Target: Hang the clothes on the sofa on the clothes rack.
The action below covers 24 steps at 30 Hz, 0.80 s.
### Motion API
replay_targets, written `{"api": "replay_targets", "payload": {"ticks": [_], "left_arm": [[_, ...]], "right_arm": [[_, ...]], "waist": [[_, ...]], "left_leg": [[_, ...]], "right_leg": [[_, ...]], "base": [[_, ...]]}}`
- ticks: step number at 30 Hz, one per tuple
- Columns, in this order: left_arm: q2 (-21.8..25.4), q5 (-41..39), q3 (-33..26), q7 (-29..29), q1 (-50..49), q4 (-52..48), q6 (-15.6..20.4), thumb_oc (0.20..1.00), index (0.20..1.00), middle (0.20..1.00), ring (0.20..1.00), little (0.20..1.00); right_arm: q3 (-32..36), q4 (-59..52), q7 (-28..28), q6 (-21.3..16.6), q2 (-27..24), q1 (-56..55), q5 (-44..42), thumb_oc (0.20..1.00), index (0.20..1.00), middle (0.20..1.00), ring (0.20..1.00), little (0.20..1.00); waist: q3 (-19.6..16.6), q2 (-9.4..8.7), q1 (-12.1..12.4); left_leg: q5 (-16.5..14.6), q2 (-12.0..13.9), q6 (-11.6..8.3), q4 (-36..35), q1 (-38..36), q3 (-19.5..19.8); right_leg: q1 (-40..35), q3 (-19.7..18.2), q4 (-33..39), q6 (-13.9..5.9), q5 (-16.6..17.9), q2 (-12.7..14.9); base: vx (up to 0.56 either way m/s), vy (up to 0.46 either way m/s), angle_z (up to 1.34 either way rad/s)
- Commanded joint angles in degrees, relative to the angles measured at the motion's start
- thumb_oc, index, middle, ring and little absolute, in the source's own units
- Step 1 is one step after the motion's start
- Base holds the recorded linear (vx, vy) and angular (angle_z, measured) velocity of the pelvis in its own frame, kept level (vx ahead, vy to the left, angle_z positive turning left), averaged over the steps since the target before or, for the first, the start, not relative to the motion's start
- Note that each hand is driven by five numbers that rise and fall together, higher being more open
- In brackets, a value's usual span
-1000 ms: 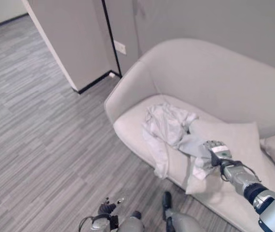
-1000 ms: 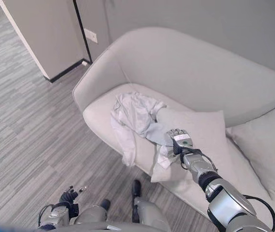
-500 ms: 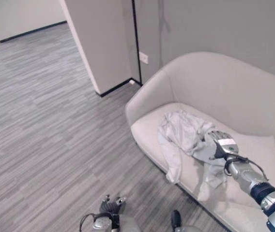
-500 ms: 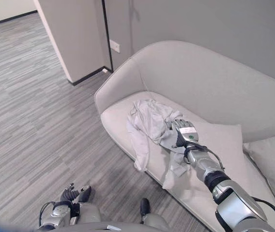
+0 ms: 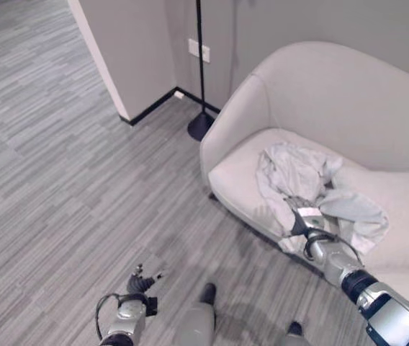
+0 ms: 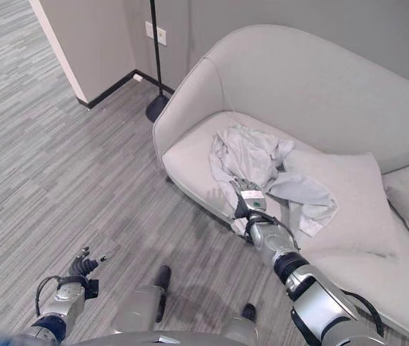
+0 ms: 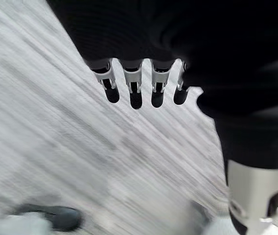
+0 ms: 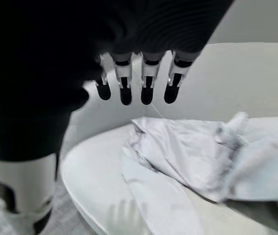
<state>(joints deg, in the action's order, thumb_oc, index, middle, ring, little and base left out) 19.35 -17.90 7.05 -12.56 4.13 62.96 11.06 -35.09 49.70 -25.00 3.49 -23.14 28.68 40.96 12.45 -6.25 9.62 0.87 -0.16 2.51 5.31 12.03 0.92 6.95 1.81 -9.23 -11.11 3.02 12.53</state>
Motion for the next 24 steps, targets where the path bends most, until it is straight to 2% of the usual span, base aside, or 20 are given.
{"api": "replay_targets", "payload": {"ticks": [1, 3, 6, 11, 12, 13, 14, 16, 18, 19, 20, 22, 24], "left_arm": [[-0.5, 0.3, -0.1, 0.9, -1.1, 1.0, 0.7, 1.000, 1.000, 1.000, 1.000, 1.000], [-1.0, 1.3, -0.1, 1.2, -0.9, 1.9, 0.8, 1.000, 1.000, 1.000, 1.000, 1.000], [-2.4, 1.8, 1.3, 1.3, 0.3, 1.1, 1.0, 1.000, 1.000, 1.000, 1.000, 1.000], [-4.5, 2.0, 3.4, 1.2, 1.7, -0.4, 1.4, 1.000, 1.000, 1.000, 1.000, 1.000], [-5.3, 2.3, 4.3, 1.4, 1.7, -1.9, 1.7, 1.000, 1.000, 1.000, 1.000, 1.000], [-5.3, 2.3, 4.3, 1.4, 1.6, -2.0, 1.6, 1.000, 1.000, 1.000, 1.000, 1.000], [-6.2, 1.8, 4.9, 1.6, 0.7, -3.2, 1.8, 1.000, 1.000, 1.000, 1.000, 1.000], [-6.5, 1.6, 5.2, 1.8, 0.5, -3.7, 1.8, 1.000, 1.000, 1.000, 1.000, 1.000], [-7.3, 1.8, 6.6, 2.2, 0.1, -5.9, 1.8, 1.000, 1.000, 1.000, 1.000, 1.000], [-7.3, 1.8, 6.6, 2.2, 0.0, -6.0, 1.8, 1.000, 1.000, 1.000, 1.000, 1.000], [-7.6, 1.6, 7.4, 2.0, 0.0, -7.4, 1.9, 1.000, 1.000, 1.000, 1.000, 1.000], [-7.7, 1.1, 7.8, 1.8, -0.1, -8.3, 2.0, 1.000, 1.000, 1.000, 1.000, 1.000], [-7.5, -1.1, 8.8, 2.0, -0.6, -12.3, 2.6, 1.000, 1.000, 1.000, 1.000, 1.000]], "right_arm": [[0.7, -2.3, -2.6, -0.1, -4.8, 1.1, -1.6, 1.000, 1.000, 1.000, 1.000, 1.000], [0.0, -2.1, -2.8, -1.2, -5.3, 0.6, -2.0, 1.000, 1.000, 1.000, 1.000, 1.000], [0.0, -3.1, -2.9, -1.8, -5.9, -0.4, -2.5, 1.000, 1.000, 1.000, 1.000, 1.000], [-0.2, -4.2, -2.4, -2.2, -5.5, -1.4, -2.9, 1.000, 1.000, 1.000, 1.000, 1.000], [-0.5, -4.3, -2.0, -2.6, -4.7, -2.7, -2.8, 1.000, 1.000, 1.000, 1.000, 1.000], [-0.5, -4.4, -2.0, -2.6, -4.7, -2.7, -2.8, 1.000, 1.000, 1.000, 1.000, 1.000], [-0.6, -5.9, -1.5, -2.9, -4.8, -4.3, -2.2, 1.000, 1.000, 1.000, 1.000, 1.000], [-0.4, -6.7, -1.5, -3.0, -4.9, -5.1, -2.0, 1.000, 1.000, 1.000, 1.000, 1.000], [0.1, -9.9, -1.9, -3.3, -6.2, -6.3, -1.1, 1.000, 1.000, 1.000, 1.000, 1.000], [0.2, -10.0, -1.8, -3.3, -6.3, -6.4, -1.1, 1.000, 1.000, 1.000, 1.000, 1.000], [0.7, -11.6, -2.4, -3.3, -7.3, -6.7, -1.1, 1.000, 1.000, 1.000, 1.000, 1.000], [0.9, -12.2, -2.6, -3.1, -7.9, -6.8, -1.1, 1.000, 1.000, 1.000, 1.000, 1.000], [0.7, -13.4, -2.7, -3.3, -9.0, -5.7, -1.0, 1.000, 1.000, 1.000, 1.000, 1.000]], "waist": [[-2.0, -1.63, -1.0], [-1.6, -2.21, -1.7], [-1.1, -2.12, -3.1], [-1.4, -2.12, -3.7], [-2.1, -2.26, -4.1], [-2.1, -2.23, -4.1], [-2.6, -2.38, -4.6], [-2.6, -2.33, -4.6], [-2.1, -3.00, -4.6], [-2.0, -2.85, -4.6], [-1.8, -2.84, -4.3], [-1.7, -2.65, -4.2], [-2.1, -2.49, -3.1]], "left_leg": [[-0.5, 0.8, -2.37, -2.8, -1.7, 1.4], [-0.5, -0.4, -2.07, -4.0, -4.0, 0.2], [-1.0, -1.5, -1.68, -4.1, -5.4, -0.2], [-2.0, -2.1, -1.43, -3.4, -6.2, -0.9], [-3.6, -2.2, -1.62, -2.0, -7.0, -0.8], [-3.8, -2.2, -1.63, -1.9, -7.0, -0.8], [-5.6, -2.4, -2.00, 0.9, -7.5, -1.0], [-6.5, -2.5, -2.32, 3.2, -7.3, -1.1], [-5.1, -2.1, -3.72, 15.8, -3.1, -1.6], [-5.4, -2.0, -3.79, 16.6, -2.7, -1.6], [-2.2, -1.9, -3.80, 22.9, 1.0, -0.1], [-1.7, -1.7, -3.49, 24.2, 2.8, 0.5], [-2.0, -1.2, -2.66, 19.6, 5.9, 1.7]], "right_leg": [[-1.8, 1.3, 6.7, 4.74, 2.1, -5.6], [-1.0, 1.8, 6.5, 5.62, 1.3, -9.6], [-0.2, 0.6, 5.7, 6.58, 0.7, -12.6], [-1.2, 1.3, 5.9, 7.72, 0.1, -12.8], [-1.7, 0.9, 6.2, 7.96, -0.1, -12.9], [-1.8, 0.9, 6.2, 7.96, -0.1, -12.9], [-2.7, 0.3, 7.0, 8.15, 0.0, -12.8], [-3.5, 0.0, 7.7, 8.33, 0.1, -12.9], [-6.4, -1.1, 9.1, 9.59, 0.4, -12.9], [-6.4, -1.0, 9.1, 9.63, 0.4, -13.0], [-8.1, -1.7, 9.5, 10.44, -0.1, -13.5], [-8.7, -2.1, 9.6, 10.52, -0.5, -13.6], [-10.3, -3.3, 9.6, 10.36, -2.1, -13.5]], "base": [[0.06, 0.099, -0.50], [0.08, 0.115, -0.48], [0.06, 0.078, -0.30], [0.07, -0.030, -0.09], [0.12, -0.050, -0.06], [0.25, -0.112, -0.01], [0.13, -0.061, -0.03], [0.17, -0.091, -0.03], [0.17, -0.110, 0.00], [0.14, -0.074, 0.03], [0.14, -0.052, -0.01], [0.16, -0.022, -0.17], [0.18, 0.033, -0.23]]}}
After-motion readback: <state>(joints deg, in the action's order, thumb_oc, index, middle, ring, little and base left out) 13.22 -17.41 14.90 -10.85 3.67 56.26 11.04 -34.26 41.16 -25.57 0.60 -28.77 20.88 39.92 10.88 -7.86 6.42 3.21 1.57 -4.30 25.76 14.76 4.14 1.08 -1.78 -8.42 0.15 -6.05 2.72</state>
